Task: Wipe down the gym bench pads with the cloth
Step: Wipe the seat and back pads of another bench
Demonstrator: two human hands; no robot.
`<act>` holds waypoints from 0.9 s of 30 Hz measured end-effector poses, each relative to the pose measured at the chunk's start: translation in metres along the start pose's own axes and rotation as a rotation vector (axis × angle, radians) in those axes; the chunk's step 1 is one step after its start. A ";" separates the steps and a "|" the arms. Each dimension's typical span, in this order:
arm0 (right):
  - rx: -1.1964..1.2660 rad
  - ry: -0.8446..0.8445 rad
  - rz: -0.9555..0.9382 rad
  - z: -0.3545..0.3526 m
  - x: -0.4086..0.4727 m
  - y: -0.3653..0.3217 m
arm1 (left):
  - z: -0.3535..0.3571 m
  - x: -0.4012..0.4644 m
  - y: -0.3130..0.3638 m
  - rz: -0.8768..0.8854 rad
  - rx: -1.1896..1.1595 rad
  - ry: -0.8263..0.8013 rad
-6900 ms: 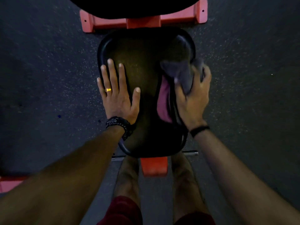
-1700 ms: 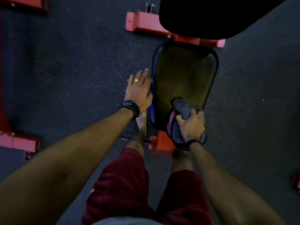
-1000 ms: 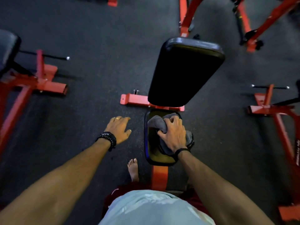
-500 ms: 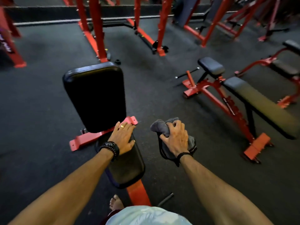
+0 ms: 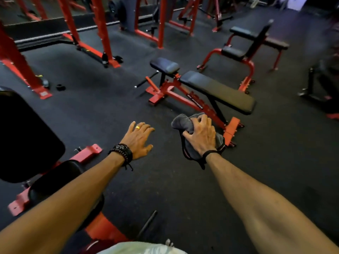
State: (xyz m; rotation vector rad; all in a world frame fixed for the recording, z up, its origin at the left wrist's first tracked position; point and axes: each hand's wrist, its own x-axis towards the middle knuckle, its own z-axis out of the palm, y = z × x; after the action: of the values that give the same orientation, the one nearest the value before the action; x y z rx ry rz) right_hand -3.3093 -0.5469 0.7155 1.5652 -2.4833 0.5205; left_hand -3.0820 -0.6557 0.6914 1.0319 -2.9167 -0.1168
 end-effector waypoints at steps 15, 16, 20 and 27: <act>-0.003 0.187 0.166 -0.005 0.042 0.083 | -0.024 0.119 0.048 0.114 -0.061 0.081; -0.002 0.180 0.162 0.000 0.052 0.081 | -0.021 0.126 0.041 0.106 -0.064 0.077; -0.050 0.195 0.084 0.026 0.105 0.076 | -0.007 0.171 0.005 0.047 -0.127 0.062; -0.085 0.212 0.018 0.094 0.254 0.070 | 0.011 0.311 -0.076 0.052 -0.234 0.132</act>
State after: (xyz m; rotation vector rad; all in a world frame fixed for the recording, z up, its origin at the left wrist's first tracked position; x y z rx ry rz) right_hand -3.4787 -0.7684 0.6942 1.3804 -2.3309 0.5457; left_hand -3.2771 -0.9100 0.6793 0.8907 -2.7274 -0.3641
